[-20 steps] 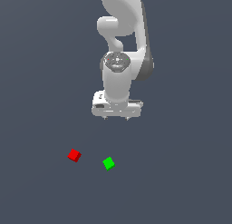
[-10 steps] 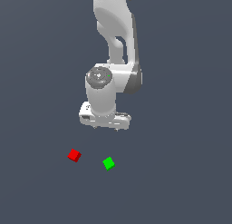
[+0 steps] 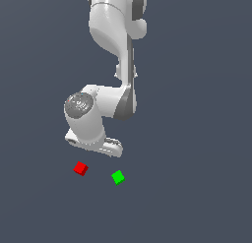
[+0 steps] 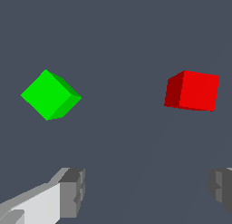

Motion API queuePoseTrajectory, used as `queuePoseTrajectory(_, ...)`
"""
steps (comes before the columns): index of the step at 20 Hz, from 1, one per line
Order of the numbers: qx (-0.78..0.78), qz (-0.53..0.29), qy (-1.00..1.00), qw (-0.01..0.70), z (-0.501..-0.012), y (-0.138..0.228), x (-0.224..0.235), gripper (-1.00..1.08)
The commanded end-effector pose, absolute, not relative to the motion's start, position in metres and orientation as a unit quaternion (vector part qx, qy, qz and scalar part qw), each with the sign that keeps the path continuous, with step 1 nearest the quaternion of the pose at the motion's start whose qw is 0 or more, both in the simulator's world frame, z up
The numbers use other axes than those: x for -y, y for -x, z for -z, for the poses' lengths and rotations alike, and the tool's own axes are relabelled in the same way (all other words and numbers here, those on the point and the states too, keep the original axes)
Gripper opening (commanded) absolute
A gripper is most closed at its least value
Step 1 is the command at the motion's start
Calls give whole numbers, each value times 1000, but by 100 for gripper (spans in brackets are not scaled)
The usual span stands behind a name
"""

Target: Stack the red cube on top of the green cube.

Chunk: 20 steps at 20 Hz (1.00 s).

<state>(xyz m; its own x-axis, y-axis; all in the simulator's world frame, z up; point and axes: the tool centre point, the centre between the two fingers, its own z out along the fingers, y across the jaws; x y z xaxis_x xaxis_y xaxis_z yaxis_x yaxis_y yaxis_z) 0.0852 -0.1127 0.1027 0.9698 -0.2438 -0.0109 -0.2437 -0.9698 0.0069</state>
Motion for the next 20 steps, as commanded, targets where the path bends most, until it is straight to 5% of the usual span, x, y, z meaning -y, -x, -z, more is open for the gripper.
queuePoseTrajectory(1,137,5,-991,2,-96,-94,128,100)
queuePoseTrajectory(20,195,0,-981,0,-71,-129,198,100)
